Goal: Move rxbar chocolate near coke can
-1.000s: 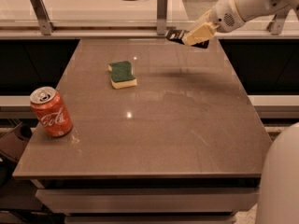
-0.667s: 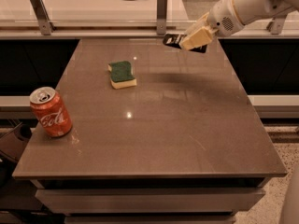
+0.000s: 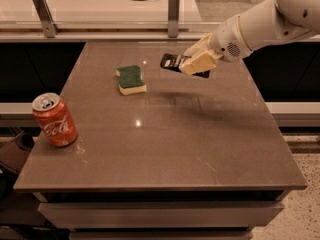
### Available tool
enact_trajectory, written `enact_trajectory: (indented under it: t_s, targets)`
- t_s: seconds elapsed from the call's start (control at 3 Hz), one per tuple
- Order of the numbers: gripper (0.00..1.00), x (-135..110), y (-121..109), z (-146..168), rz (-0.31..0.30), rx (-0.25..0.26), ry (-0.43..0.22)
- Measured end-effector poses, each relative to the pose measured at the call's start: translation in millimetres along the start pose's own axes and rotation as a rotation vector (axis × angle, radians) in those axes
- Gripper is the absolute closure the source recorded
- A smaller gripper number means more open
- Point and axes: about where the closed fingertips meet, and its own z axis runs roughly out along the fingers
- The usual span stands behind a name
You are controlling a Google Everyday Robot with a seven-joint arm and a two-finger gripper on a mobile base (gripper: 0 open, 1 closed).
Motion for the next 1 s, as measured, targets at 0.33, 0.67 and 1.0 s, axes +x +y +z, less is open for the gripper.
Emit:
enact_trajectory:
  t_s: [0.33, 0.67, 1.0]
  targets:
    - [1.0, -1, 30, 12, -0.015, -0.038, -0.024]
    - [1.0, -13, 62, 25, -0.062, -0.098, -0.039]
    - [1.0, -13, 62, 25, -0.062, -0.098, -0.039]
